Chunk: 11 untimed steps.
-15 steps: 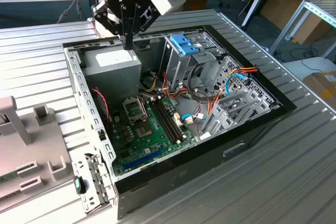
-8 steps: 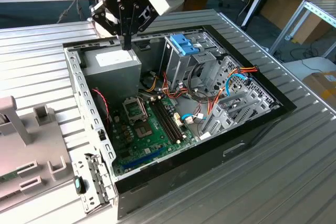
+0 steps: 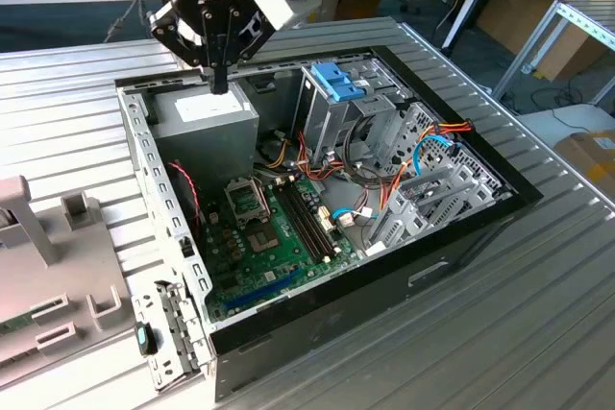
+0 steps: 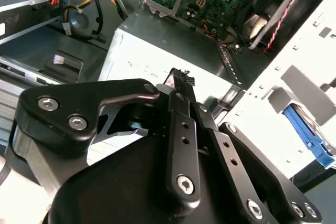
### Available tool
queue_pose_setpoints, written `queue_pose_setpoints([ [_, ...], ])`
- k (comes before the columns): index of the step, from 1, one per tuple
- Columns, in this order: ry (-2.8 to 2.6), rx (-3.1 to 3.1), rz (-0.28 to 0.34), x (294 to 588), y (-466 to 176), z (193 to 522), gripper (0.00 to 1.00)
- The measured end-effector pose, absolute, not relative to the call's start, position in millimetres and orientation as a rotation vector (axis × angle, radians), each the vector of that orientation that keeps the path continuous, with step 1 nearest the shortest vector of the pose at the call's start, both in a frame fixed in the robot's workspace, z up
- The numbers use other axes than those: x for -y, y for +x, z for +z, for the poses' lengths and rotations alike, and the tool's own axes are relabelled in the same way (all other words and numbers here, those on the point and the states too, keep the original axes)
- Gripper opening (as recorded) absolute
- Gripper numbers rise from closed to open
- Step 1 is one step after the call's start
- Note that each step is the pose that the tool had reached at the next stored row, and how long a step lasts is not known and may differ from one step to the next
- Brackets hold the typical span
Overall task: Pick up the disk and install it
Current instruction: 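Reach for the disk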
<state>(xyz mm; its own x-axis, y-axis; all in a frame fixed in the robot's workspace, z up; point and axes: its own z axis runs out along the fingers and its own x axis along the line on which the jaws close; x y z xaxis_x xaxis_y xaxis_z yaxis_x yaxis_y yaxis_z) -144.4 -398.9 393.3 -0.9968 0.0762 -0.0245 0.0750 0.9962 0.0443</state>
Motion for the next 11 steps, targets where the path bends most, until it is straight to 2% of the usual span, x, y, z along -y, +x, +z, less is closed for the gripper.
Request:
queue_pose_setpoints([
  [11,0.118,-3.112,0.068,399,-161,393,0.11],
])
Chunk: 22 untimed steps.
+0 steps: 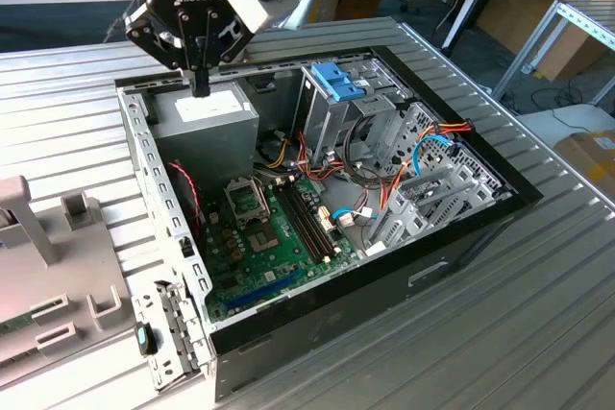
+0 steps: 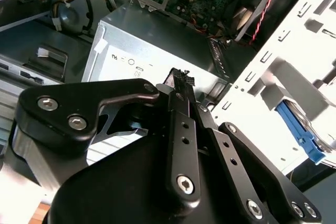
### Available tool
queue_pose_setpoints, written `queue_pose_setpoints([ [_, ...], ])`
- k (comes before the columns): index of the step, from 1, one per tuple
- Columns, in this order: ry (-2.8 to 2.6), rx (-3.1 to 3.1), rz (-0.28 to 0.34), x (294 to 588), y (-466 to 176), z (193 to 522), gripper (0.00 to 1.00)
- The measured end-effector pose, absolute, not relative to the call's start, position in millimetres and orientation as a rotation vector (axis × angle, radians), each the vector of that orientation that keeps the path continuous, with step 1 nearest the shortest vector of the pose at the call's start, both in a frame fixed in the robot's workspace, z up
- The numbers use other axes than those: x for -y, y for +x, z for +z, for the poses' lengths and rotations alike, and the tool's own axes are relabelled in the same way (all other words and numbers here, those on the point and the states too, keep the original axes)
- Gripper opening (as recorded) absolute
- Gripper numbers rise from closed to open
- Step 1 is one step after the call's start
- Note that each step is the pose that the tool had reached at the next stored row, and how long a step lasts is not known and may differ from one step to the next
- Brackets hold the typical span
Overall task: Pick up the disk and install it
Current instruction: 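Reach for the disk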
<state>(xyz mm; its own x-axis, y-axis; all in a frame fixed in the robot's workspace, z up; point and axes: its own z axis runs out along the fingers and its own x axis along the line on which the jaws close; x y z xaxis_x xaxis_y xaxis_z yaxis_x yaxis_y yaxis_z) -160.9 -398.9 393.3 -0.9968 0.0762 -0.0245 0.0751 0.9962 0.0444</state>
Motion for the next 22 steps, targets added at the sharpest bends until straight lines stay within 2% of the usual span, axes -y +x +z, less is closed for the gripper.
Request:
queue_pose_setpoints([
  [22,0.118,-3.113,0.068,399,-188,393,0.11],
])
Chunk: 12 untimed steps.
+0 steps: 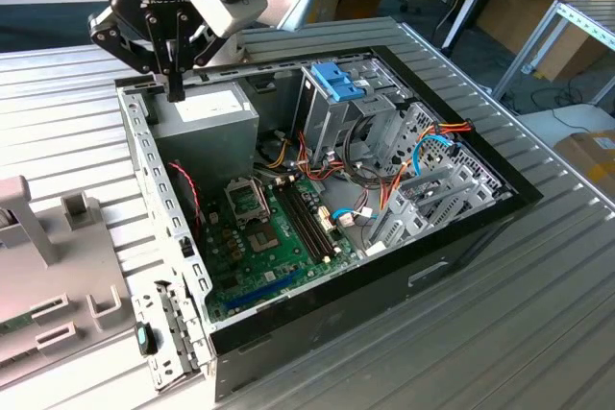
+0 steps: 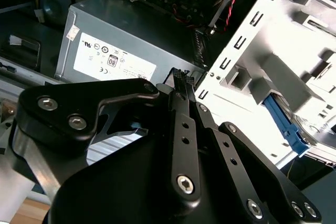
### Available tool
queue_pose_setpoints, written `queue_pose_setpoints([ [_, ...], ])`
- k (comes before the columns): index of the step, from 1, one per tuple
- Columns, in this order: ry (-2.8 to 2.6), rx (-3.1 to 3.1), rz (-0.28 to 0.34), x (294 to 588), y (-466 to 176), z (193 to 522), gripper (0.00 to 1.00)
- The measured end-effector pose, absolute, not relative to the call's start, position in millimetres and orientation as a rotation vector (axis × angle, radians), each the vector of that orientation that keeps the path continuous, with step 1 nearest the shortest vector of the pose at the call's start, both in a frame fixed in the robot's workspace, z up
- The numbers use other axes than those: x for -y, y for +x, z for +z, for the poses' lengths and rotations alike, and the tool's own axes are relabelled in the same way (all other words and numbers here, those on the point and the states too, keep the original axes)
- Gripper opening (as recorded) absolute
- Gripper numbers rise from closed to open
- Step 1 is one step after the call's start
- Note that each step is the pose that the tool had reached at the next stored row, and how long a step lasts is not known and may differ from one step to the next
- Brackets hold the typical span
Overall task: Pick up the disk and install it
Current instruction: 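Reach for the disk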
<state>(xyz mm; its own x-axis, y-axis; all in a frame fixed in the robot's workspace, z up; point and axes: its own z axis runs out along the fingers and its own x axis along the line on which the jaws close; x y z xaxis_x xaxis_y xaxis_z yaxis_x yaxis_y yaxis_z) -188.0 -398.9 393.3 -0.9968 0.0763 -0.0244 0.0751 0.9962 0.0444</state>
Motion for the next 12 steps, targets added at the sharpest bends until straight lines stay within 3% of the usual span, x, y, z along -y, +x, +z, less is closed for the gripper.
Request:
queue_pose_setpoints([
  [12,0.118,-3.113,0.068,398.9,-193.1,393.3,0.11],
])
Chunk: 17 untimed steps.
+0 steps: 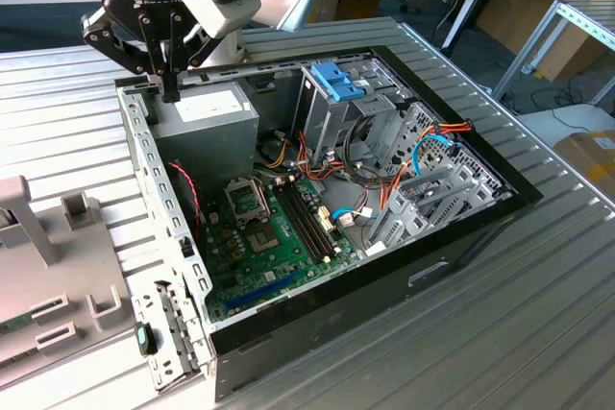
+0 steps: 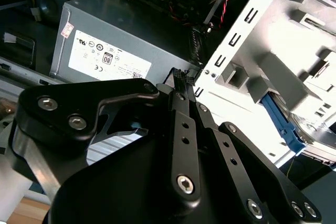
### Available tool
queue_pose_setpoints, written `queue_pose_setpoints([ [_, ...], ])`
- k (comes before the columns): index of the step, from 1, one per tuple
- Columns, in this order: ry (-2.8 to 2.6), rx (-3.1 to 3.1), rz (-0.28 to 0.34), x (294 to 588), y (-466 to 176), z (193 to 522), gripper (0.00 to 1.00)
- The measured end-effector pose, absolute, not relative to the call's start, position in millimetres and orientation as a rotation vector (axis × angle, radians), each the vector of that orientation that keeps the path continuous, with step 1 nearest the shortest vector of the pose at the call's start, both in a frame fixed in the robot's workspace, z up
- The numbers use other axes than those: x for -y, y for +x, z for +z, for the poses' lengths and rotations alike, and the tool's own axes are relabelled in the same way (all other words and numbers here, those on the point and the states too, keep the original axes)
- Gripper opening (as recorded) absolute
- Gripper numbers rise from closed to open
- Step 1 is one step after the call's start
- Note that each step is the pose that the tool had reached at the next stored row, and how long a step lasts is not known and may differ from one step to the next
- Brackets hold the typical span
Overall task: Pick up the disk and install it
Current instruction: 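Reach for the disk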
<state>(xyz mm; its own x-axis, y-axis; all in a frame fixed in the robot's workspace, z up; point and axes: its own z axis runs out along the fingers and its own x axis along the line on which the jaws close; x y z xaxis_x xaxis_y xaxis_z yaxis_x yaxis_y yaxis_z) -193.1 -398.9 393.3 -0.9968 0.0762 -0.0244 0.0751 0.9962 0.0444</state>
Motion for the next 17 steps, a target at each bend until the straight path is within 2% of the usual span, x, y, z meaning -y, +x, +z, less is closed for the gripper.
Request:
queue_pose_setpoints([
  [17,0.118,-3.112,0.068,399,-205,393,0.11],
])
